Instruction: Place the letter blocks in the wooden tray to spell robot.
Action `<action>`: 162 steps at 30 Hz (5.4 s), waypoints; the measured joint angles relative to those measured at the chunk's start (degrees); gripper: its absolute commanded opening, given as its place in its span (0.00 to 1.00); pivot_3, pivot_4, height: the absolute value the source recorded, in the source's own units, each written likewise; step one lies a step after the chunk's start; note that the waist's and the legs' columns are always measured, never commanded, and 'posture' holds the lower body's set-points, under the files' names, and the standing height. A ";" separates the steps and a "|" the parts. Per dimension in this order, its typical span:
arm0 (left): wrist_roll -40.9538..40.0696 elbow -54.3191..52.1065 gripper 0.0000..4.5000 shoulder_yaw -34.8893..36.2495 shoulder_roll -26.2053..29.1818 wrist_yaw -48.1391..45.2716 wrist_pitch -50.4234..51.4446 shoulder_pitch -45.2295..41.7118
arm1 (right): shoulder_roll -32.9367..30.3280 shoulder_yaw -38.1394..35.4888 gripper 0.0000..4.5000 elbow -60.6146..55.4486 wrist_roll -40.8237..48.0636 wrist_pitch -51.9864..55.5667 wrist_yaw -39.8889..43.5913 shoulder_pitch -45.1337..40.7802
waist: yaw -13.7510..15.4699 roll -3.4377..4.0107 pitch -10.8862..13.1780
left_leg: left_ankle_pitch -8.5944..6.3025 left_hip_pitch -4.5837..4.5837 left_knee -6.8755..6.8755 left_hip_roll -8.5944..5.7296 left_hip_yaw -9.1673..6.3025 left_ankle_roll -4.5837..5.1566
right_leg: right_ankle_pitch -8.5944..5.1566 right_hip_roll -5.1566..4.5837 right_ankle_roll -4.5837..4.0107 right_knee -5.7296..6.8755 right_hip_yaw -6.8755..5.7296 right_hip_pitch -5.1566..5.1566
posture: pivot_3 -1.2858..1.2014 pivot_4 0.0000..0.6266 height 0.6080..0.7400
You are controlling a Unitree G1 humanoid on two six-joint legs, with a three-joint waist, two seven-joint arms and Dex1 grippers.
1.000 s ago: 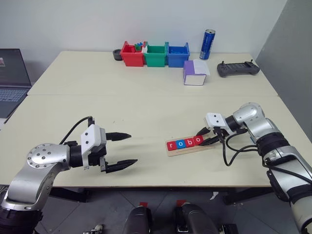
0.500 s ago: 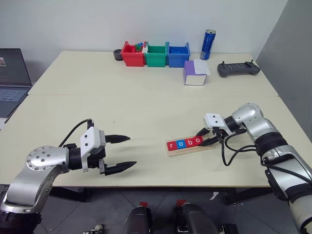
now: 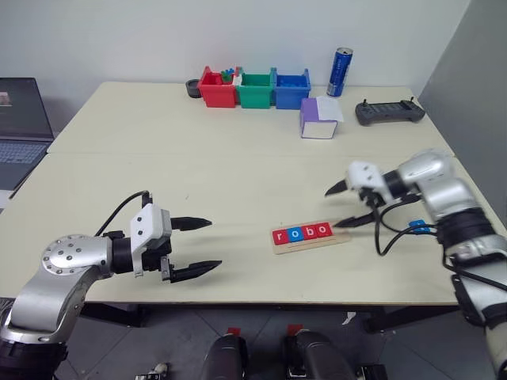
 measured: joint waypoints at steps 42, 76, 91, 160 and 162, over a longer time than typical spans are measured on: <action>1.44 8.56 1.00 -5.29 -2.84 -3.74 -2.83 -8.82 | 18.32 -29.65 0.33 -31.27 5.89 32.38 -64.12 41.47 | -1.46 -0.03 -0.17 | -0.11 0.04 -0.18 0.02 -0.02 -0.11 | -0.05 0.11 -0.02 -0.01 0.08 -0.06 | 0.52 0.24 1.00; 4.15 11.32 1.00 -7.65 -2.88 -6.49 -4.54 -11.03 | -3.29 -5.38 1.00 6.49 1.26 -1.37 -21.99 19.09 | -2.07 -0.21 -0.16 | -0.12 0.10 -0.27 0.04 -0.04 -0.08 | -0.04 0.26 0.01 -0.12 0.08 -0.06 | 0.52 0.24 1.00; 3.17 5.07 1.00 -3.86 -0.59 -3.65 -1.91 -4.78 | -4.46 0.02 1.00 27.21 -3.44 -19.36 -0.58 10.17 | -1.29 -0.20 -0.15 | -0.13 0.07 -0.06 -0.05 0.04 -0.09 | -0.07 0.05 -0.05 -0.08 0.08 0.02 | 0.52 0.24 1.00; 5.80 15.71 1.00 -10.35 -3.07 -8.27 -6.37 -14.88 | 37.62 -23.89 0.32 -51.42 -1.08 45.17 -82.25 40.58 | -0.51 -0.12 -0.17 | -0.13 -0.01 -0.20 0.03 0.04 -0.13 | -0.07 0.07 -0.04 0.04 0.10 -0.17 | 0.52 0.24 1.00; 5.98 16.08 1.00 -10.76 -3.24 -9.03 -6.43 -15.28 | 41.08 -22.39 0.32 -53.58 -2.30 49.55 -86.27 38.79 | -0.58 -0.12 -0.17 | -0.13 -0.01 -0.17 0.01 0.06 -0.13 | -0.07 0.06 -0.03 0.04 0.12 -0.16 | 0.52 0.24 1.00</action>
